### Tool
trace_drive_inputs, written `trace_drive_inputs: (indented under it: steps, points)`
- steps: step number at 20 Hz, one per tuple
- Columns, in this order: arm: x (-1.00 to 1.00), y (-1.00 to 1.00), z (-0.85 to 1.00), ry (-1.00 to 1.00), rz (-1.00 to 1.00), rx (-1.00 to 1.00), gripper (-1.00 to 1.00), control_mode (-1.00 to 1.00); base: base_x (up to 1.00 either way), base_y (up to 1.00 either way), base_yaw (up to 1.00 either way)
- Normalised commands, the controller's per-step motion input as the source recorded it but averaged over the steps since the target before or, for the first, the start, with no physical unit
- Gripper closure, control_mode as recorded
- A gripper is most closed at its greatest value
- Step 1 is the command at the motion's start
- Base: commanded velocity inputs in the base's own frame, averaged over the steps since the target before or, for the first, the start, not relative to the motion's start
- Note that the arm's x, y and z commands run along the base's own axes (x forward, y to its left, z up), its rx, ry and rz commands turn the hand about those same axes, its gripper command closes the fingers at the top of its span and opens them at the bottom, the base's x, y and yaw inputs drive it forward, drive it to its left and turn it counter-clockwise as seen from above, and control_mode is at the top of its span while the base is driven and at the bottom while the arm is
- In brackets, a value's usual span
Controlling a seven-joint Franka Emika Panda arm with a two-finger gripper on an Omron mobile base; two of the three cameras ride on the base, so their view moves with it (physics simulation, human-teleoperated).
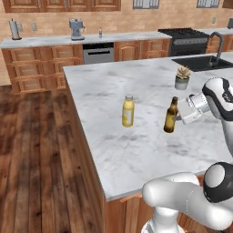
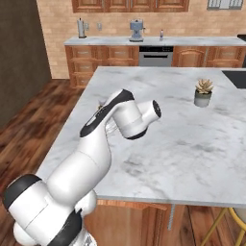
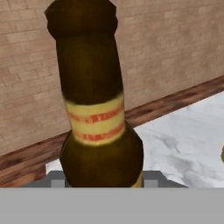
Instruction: Place the drinks on the dining counter in a tight cluster.
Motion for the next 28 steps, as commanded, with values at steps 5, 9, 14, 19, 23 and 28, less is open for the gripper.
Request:
trace_drive_inputs:
  steps: [5,9,14,19,23,28]
  points:
    - [1.0,-0.01,0.0,0.12,0.37,0.01,1.0,-1.0,0.0,0.0,0.0]
    - [0.91,-0.02,-0.03,0.08,0.3,0.0,1.0,-1.0,0.0,0.0,0.0]
    - [0.79,-0.35,-0.17,0.0,0.12,0.0,1.0,-1.0,0.0,0.0,0.0]
    - [0.33,-0.03,-0.36,-0.05,0.03,0.0,1.0,-1.0,0.0,0.0,0.0]
    - [0.06,0.0,-0.34,-0.01,0.01,0.0,1.0,-1.0,0.0,0.0,0.0]
    - [0.0,0.0,-0.26,-0.03,0.05,0.02,1.0,-1.0,0.0,0.0,0.0]
